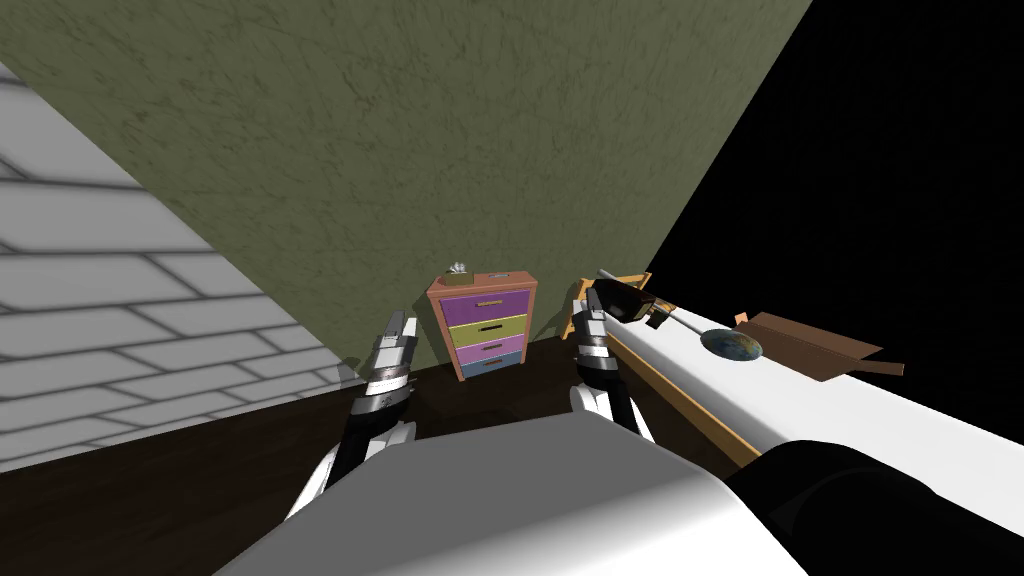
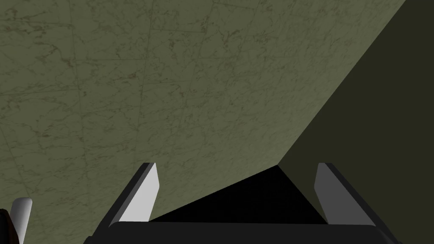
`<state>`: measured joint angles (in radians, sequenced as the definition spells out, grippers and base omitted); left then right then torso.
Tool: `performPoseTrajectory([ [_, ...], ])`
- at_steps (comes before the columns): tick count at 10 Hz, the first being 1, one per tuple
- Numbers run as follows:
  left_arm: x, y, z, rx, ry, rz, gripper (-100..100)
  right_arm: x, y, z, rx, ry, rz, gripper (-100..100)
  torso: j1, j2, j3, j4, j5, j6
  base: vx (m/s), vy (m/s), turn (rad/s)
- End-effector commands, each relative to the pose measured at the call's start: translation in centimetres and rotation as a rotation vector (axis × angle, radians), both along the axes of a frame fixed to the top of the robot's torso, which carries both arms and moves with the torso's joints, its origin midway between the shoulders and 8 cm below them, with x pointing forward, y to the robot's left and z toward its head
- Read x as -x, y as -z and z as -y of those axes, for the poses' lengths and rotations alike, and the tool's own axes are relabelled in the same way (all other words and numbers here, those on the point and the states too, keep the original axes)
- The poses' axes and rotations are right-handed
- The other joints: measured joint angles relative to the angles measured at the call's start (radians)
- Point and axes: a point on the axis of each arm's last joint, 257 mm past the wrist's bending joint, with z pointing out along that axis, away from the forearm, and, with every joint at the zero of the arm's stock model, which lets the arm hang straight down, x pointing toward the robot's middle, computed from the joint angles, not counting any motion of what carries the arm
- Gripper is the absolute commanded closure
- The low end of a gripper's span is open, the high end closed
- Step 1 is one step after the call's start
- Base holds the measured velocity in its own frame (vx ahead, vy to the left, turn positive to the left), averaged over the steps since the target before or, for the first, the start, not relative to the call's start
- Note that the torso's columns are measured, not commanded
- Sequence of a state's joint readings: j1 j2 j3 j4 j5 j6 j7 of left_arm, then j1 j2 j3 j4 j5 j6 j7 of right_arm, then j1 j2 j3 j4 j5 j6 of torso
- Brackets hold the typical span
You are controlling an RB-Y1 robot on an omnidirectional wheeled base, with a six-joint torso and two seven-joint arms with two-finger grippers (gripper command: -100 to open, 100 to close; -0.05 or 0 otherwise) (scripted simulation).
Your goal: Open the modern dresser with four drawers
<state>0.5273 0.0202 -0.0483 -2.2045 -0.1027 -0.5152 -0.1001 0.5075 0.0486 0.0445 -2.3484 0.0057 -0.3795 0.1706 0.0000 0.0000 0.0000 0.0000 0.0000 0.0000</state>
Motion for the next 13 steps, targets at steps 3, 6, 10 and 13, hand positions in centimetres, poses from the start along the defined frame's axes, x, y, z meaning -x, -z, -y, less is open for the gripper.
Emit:
performPoseTrajectory([
  [3,0.0,0.0,0.0,0.000,0.000,0.000,0,0.0,0.0,0.0,0.000,0.000,0.000,0,0.000,0.175,-0.351,0.176,0.000,0.000,0.000,0.000,0.000],
  [6,0.0,0.0,0.0,0.000,0.000,0.000,0,0.0,0.0,0.0,0.000,0.000,0.000,0,0.000,0.396,-0.792,0.396,0.000,0.000,0.000,0.000,0.000],
  [10,-0.2,0.3,0.2,-0.034,0.018,-0.021,-100,0.0,0.0,0.0,0.000,0.000,0.000,0,0.000,0.691,-1.382,0.691,0.000,0.000,0.010,-0.005,-0.001],
  [13,-0.7,1.0,0.2,-0.067,0.032,-0.073,-100,0.0,0.0,0.0,0.000,0.000,0.000,0,-0.001,0.734,-1.477,0.736,0.000,0.000,0.092,-0.039,-0.003],
])
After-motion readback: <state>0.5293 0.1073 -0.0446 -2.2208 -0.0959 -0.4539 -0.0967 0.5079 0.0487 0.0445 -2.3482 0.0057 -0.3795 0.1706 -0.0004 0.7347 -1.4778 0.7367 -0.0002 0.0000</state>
